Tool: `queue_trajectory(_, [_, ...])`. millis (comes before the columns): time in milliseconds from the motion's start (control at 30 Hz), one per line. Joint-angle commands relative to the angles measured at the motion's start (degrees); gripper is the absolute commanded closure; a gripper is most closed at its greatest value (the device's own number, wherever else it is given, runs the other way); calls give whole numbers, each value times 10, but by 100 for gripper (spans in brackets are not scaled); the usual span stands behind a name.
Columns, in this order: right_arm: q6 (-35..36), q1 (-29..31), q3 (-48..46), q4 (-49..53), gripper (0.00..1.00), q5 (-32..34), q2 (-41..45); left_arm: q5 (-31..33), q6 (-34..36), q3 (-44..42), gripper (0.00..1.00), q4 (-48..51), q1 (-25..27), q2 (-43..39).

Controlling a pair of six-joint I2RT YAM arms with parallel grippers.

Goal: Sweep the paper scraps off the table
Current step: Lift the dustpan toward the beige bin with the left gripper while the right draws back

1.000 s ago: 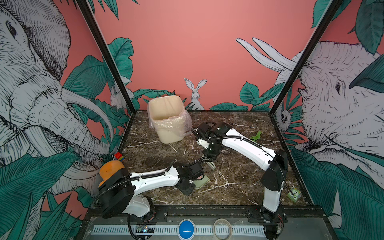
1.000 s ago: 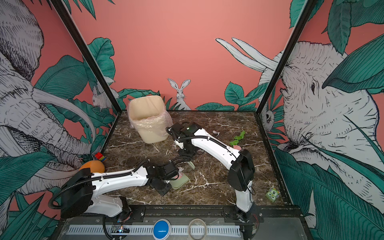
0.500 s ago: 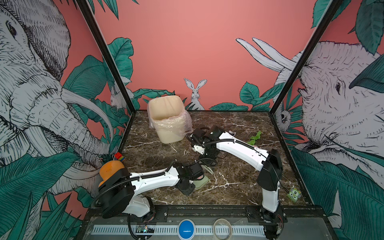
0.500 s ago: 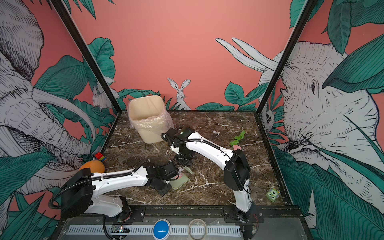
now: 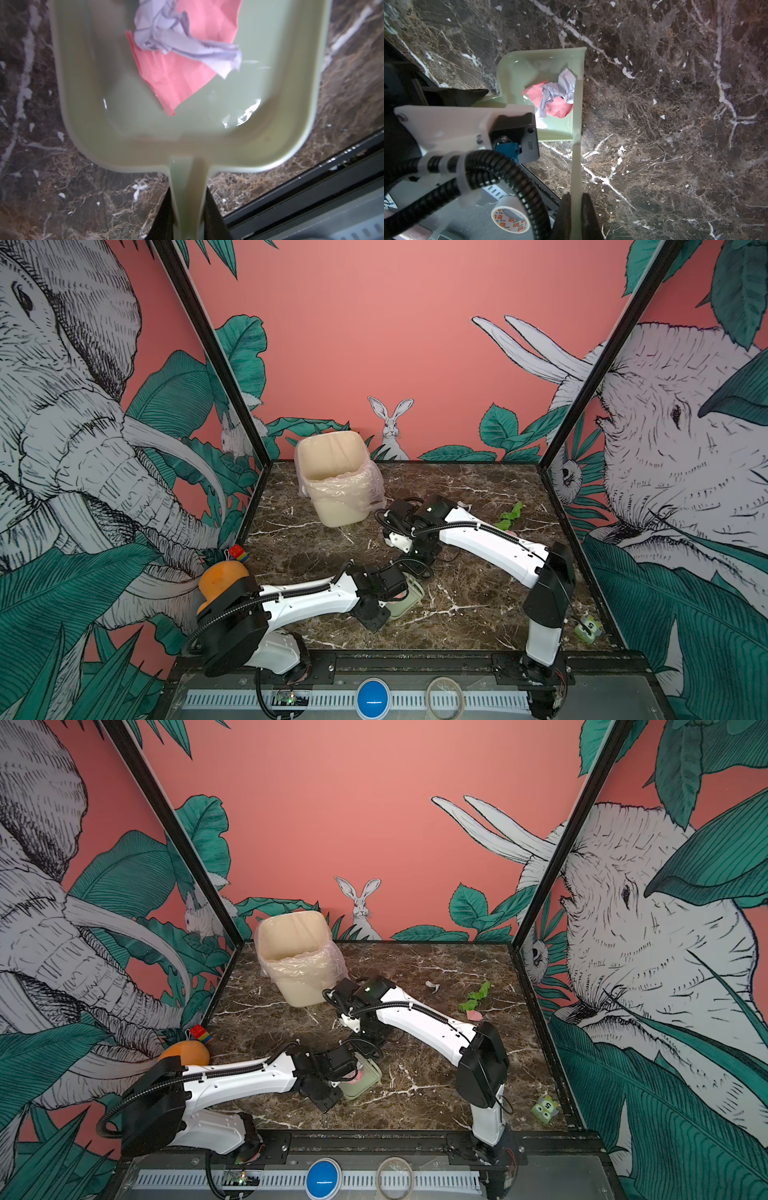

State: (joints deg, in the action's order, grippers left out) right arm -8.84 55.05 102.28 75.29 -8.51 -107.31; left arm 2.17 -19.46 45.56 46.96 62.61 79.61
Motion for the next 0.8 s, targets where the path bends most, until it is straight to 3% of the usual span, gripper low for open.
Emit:
queue_trajectory(0, [-5, 16, -3, 15, 100, -48, 26, 8, -2, -3, 82, 3, -1, -2])
queue_trajectory(367, [-3, -25, -32, 15, 100, 2, 62, 19, -5, 0, 82, 8, -1, -13])
queue_trajectory(767, [-23, -121, -106, -41, 100, -18, 151, 46, -5, 15, 83, 10, -2, -51])
